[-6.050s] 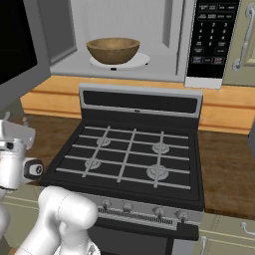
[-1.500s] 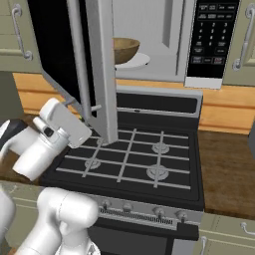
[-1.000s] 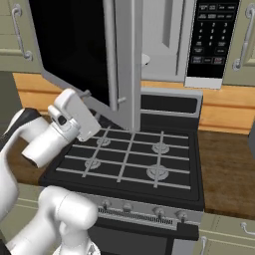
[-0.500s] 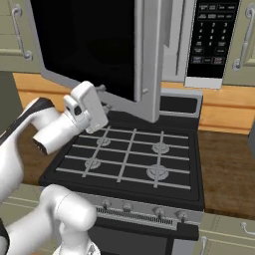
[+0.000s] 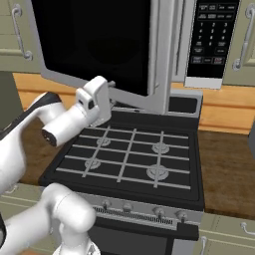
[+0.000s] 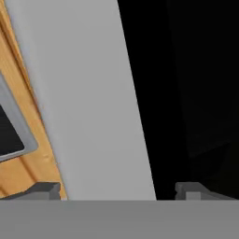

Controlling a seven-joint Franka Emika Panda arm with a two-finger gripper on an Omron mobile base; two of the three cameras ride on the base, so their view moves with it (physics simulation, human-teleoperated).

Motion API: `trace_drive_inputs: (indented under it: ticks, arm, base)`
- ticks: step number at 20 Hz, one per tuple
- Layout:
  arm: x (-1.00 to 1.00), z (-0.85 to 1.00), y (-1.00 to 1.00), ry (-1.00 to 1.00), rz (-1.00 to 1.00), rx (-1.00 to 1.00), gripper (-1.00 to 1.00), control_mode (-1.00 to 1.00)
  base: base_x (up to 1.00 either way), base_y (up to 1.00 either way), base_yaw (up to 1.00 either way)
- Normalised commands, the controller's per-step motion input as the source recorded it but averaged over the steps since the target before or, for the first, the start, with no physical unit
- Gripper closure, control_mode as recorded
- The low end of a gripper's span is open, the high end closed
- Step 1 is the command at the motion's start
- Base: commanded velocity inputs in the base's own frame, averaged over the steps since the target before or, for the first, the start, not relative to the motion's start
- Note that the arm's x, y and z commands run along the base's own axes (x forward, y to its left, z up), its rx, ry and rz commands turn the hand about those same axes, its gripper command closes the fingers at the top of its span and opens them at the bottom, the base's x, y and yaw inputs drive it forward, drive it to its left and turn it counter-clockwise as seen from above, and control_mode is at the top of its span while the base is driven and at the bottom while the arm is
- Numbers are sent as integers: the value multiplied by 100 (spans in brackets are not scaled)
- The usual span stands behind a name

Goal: Open the microwave, place the bowl with waffle inside the microwave, then close the microwave door and turn it on.

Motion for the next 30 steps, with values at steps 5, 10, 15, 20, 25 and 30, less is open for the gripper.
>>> trace_drive_inputs:
  ticks: [5, 10, 15, 20, 25, 30]
  arm:
    - [32, 5, -11, 0, 17, 11, -100, -100]
    - [29, 5, -6, 0, 17, 8, -100, -100]
    - [23, 0, 0, 0, 14, 6, -100, -100]
    - [43, 0, 0, -1, 7, 12, -100, -100]
    - [40, 3, -3, 0, 3, 17, -100, -100]
    - [14, 6, -6, 0, 0, 18, -100, -100]
  base:
    - [0, 0, 0]
    - [0, 0, 0]
    - [0, 0, 0]
    - [0, 0, 0]
    - [0, 0, 0]
    - [0, 0, 0]
